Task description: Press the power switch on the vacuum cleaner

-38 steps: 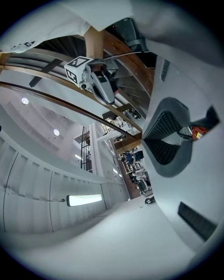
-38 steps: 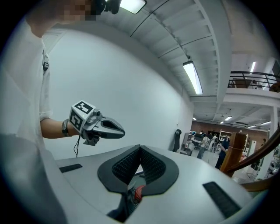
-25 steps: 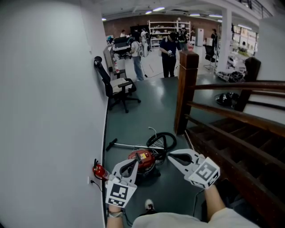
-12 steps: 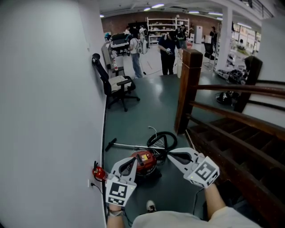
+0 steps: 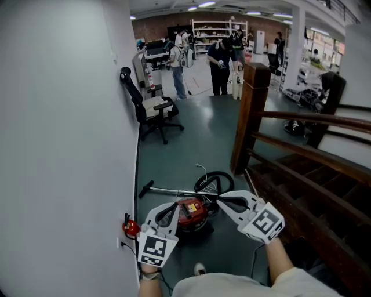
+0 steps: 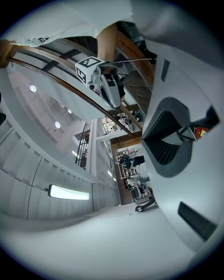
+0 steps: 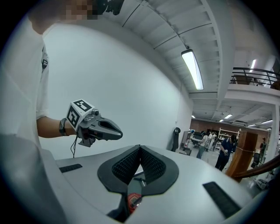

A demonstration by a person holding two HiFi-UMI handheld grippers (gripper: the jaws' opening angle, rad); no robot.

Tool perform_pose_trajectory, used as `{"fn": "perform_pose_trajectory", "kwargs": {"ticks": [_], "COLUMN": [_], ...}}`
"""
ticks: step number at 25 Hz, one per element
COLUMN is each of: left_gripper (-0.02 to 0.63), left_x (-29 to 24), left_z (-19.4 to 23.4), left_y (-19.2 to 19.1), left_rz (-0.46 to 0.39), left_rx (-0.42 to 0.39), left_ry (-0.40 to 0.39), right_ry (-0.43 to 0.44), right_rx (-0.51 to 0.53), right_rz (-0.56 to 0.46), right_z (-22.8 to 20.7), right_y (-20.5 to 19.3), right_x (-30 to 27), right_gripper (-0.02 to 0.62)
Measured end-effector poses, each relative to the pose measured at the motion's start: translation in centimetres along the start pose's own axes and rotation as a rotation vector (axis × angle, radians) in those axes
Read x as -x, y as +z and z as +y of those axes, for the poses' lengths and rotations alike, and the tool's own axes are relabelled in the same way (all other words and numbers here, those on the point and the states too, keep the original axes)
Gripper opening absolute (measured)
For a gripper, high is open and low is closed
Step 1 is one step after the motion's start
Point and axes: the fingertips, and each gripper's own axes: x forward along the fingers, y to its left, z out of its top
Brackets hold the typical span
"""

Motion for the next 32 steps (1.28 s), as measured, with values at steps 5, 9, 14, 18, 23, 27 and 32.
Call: {"fn": "perform_pose_trajectory", "kwargs": {"ticks": [5, 9, 14, 18, 23, 27, 32], "left_gripper": [-0.001, -0.002, 0.0, 0.0, 0.0, 0.0, 0.0], "left_x": [-0.7, -1.2, -1.8, -2.4, -3.1, -3.6, -3.7], "left_z": [0.5, 0.9, 1.5, 2.4, 3.0, 3.6, 5.0], "left_y": [-0.8, -1.6, -2.8, -4.3, -6.8, -8.9, -10.7], "left_rz": [0.003, 0.02, 0.057, 0.082, 0.121, 0.158, 0.18], "left_rx": [-0.042, -0.064, -0.103, -0.121, -0.131, -0.123, -0.1], "left_ry": [-0.005, -0.008, -0.005, -0.002, -0.033, -0.048, -0.014], "right_ry": [-0.006, -0.014, -0.034, -0.046, -0.034, -0.034, -0.025], "right_rx": [0.02, 0.027, 0.086, 0.159, 0.139, 0.146, 0.169], "right_rz": [0.01, 0.028, 0.072, 0.125, 0.142, 0.184, 0.253], "right_z": [-0.4, -0.7, -1.1, -1.5, -1.7, -2.2, -2.6], "right_y": [-0.6, -1.2, -2.3, -3.8, -5.3, -6.8, -8.9], "right_x": [-1.0, -1.6, -2.7, -4.1, -5.9, -7.2, -8.3], "right_gripper": [0.023, 0.023, 0.023, 0.023, 0.023, 0.023, 0.023]}}
